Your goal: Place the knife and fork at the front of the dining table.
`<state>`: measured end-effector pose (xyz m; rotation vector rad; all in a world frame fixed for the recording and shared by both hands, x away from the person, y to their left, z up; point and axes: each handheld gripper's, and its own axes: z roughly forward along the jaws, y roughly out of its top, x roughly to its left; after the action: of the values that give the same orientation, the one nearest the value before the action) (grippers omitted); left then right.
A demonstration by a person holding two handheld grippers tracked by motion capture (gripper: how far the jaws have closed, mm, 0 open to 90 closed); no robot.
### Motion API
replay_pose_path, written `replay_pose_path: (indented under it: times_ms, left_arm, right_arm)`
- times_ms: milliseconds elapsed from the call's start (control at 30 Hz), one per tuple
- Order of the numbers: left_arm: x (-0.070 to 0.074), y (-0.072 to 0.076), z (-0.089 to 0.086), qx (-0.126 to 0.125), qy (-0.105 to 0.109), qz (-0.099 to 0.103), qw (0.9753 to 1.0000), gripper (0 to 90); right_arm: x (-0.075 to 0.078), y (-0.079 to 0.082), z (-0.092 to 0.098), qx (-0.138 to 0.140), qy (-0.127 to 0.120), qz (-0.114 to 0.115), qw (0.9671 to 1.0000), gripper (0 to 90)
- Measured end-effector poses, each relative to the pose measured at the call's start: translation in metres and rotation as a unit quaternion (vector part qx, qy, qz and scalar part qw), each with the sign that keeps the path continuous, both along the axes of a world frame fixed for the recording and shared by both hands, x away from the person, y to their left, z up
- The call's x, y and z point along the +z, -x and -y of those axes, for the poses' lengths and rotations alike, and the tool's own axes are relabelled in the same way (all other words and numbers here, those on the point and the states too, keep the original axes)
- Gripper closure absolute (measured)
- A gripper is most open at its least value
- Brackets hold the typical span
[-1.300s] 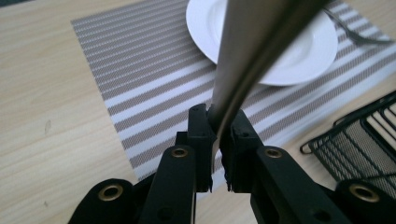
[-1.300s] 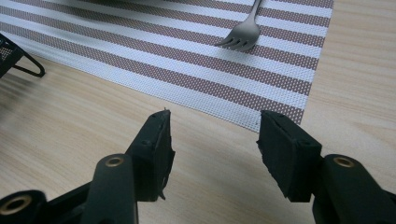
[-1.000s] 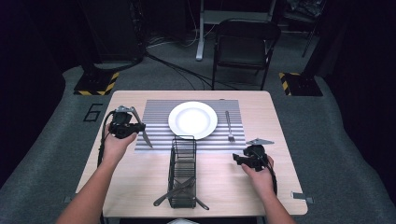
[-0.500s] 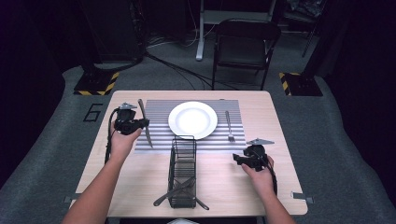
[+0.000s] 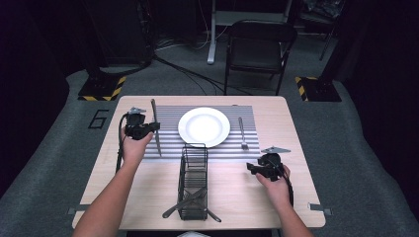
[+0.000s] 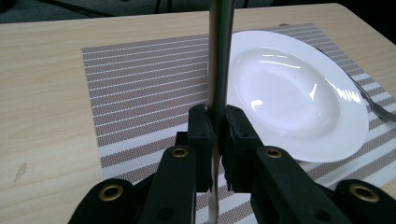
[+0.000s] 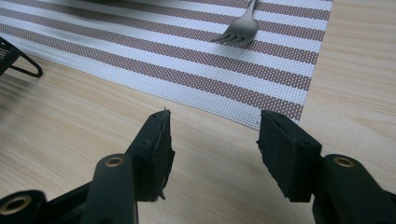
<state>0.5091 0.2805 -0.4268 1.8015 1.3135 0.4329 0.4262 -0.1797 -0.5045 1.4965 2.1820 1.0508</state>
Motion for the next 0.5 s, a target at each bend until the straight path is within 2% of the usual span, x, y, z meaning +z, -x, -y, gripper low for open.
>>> replay_pose_path:
  times_ms: [100, 200, 333, 433, 500]
  left_arm:
    - [-0.006, -0.006, 0.000, 0.010, 0.015, 0.006, 0.9998, 82.4]
    - [-0.009, -0.009, 0.000, 0.013, 0.020, 0.002, 0.9997, 82.4]
    - [-0.016, -0.015, 0.002, 0.028, 0.062, 0.000, 0.9977, 82.5]
    - [-0.019, -0.022, 0.004, 0.044, 0.055, 0.010, 0.9975, 82.6]
    - [-0.021, -0.024, 0.005, 0.049, 0.052, 0.007, 0.9974, 82.6]
  right_arm:
    - [0.000, 0.000, 0.001, 0.001, 0.000, 0.001, 1.0000, 44.2]
    - [0.000, 0.000, 0.000, -0.002, -0.002, 0.000, 1.0000, 44.2]
    - [-0.001, -0.001, 0.001, -0.002, -0.003, 0.000, 1.0000, 44.1]
    - [-0.001, -0.001, 0.002, -0.003, -0.005, -0.002, 1.0000, 44.2]
    - [-0.002, -0.001, 0.002, -0.004, -0.007, -0.002, 1.0000, 44.2]
